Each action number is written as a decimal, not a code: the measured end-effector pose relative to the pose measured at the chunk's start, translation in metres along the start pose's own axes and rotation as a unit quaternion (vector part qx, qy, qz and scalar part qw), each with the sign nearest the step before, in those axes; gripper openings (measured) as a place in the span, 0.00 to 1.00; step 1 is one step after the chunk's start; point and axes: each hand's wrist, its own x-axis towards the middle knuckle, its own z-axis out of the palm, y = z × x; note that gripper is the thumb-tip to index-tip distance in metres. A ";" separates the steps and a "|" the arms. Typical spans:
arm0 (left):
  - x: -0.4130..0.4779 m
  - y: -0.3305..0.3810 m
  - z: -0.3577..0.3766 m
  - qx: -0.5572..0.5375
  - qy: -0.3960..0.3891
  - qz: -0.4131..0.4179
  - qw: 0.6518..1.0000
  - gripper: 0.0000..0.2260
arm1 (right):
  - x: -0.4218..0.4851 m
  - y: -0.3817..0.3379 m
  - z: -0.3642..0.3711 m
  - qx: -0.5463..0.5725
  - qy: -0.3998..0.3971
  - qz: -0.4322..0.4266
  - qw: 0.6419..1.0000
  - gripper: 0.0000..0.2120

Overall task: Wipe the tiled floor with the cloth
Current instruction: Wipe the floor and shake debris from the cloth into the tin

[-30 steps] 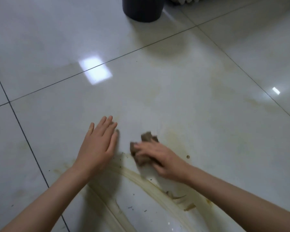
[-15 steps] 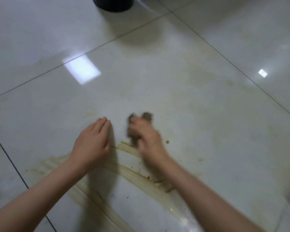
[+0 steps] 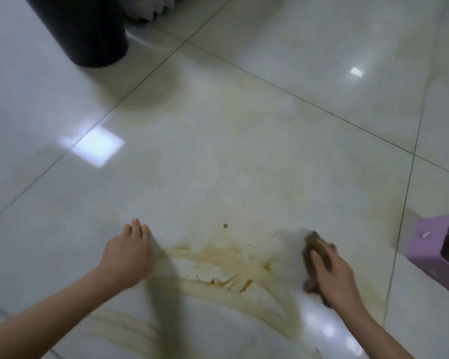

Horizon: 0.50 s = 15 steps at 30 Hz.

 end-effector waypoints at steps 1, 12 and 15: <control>0.005 -0.003 -0.003 0.015 0.005 0.008 1.000 0.19 | -0.004 0.013 0.003 0.002 0.055 0.039 0.998 0.17; 0.021 0.016 -0.027 -0.053 0.214 0.087 0.971 0.26 | -0.034 -0.123 0.207 -0.076 -0.041 -0.277 0.957 0.31; 0.037 0.019 -0.024 -0.049 0.222 0.142 0.963 0.28 | -0.006 -0.113 0.171 -0.113 -0.151 -0.380 0.906 0.26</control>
